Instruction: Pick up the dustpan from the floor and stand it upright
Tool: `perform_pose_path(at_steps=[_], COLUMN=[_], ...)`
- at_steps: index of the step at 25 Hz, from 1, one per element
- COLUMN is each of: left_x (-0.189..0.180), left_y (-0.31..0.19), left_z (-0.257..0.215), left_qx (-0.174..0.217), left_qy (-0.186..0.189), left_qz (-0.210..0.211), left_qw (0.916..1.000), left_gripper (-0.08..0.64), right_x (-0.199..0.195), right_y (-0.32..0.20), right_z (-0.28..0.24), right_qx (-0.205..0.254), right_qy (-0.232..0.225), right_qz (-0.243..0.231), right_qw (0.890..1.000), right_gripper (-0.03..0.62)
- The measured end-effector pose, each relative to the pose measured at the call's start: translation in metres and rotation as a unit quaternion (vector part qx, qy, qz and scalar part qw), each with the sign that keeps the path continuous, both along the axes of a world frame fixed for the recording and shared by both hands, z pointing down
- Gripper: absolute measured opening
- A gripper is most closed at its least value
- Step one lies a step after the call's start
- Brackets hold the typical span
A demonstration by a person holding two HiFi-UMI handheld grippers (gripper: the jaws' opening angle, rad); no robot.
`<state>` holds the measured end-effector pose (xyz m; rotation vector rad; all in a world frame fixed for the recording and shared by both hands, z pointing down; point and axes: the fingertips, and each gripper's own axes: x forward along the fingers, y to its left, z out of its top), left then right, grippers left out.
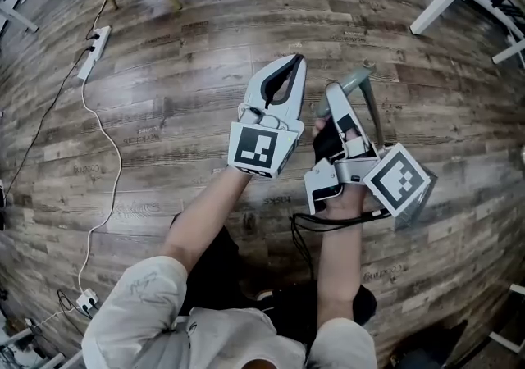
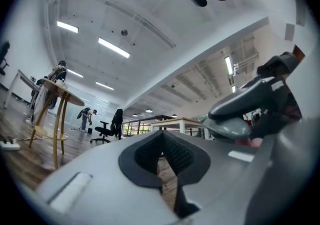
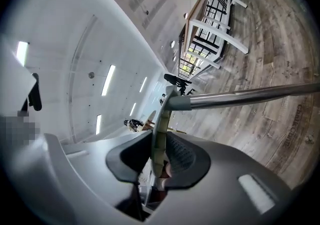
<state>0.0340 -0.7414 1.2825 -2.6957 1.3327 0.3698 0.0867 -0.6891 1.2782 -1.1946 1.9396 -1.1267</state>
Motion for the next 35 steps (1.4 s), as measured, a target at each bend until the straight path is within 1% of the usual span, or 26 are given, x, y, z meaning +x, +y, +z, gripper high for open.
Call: perform_pose_path(at_steps=[2,4,9,12,15,19,23,26,28,32,35], left_x=[-0.002,-0.006,-0.022,-0.032,-0.025,-0.004,0.019,0.036,0.05,0.092,0.121], left_y=[-0.001,0.0,-0.005,0.013,0.039,0.048,0.064,0.081,0.096,0.122,0.149], left_z=[0.001,0.001,-0.018,-0.023,-0.025,-0.035,-0.046,-0.054,-0.061,-0.084,-0.1], left_qx=[-0.003,-0.005,-0.014,-0.013,-0.008,-0.006,-0.002,0.002,0.008,0.013,0.01], left_qy=[0.008,0.014,0.021,0.026,0.029,0.029,0.028,0.024,0.02,0.009,-0.006], left_qz=[-0.001,-0.001,0.001,0.006,0.014,0.024,0.036,0.047,0.051,0.053,0.056], left_qw=[1.0,0.9999,0.9997,0.9996,0.9994,0.9993,0.999,0.9986,0.9984,0.9985,0.9984], left_gripper=[0.02,0.02,0.02,0.02,0.02,0.02,0.02,0.02,0.02,0.02,0.02], right_x=[-0.004,-0.008,-0.026,-0.034,-0.027,-0.013,0.004,0.019,0.035,0.073,0.099], right_y=[0.002,0.006,0.01,0.033,0.06,0.067,0.082,0.098,0.113,0.137,0.159], right_z=[-0.008,-0.018,-0.069,-0.091,-0.11,-0.137,-0.161,-0.175,-0.181,-0.195,-0.212], right_qx=[0.011,0.021,0.055,0.074,0.096,0.114,0.119,0.119,0.122,0.118,0.117], right_qy=[-0.007,-0.024,-0.068,-0.098,-0.122,-0.134,-0.173,-0.197,-0.209,-0.246,-0.248], right_qz=[0.005,0.005,-0.009,-0.01,-0.014,-0.016,-0.019,-0.007,-0.001,-0.015,-0.005], right_qw=[1.0,0.999,0.996,0.992,0.988,0.984,0.978,0.973,0.97,0.962,0.962], right_gripper=[0.087,0.087,0.087,0.087,0.087,0.087,0.084,0.081,0.08,0.081,0.081])
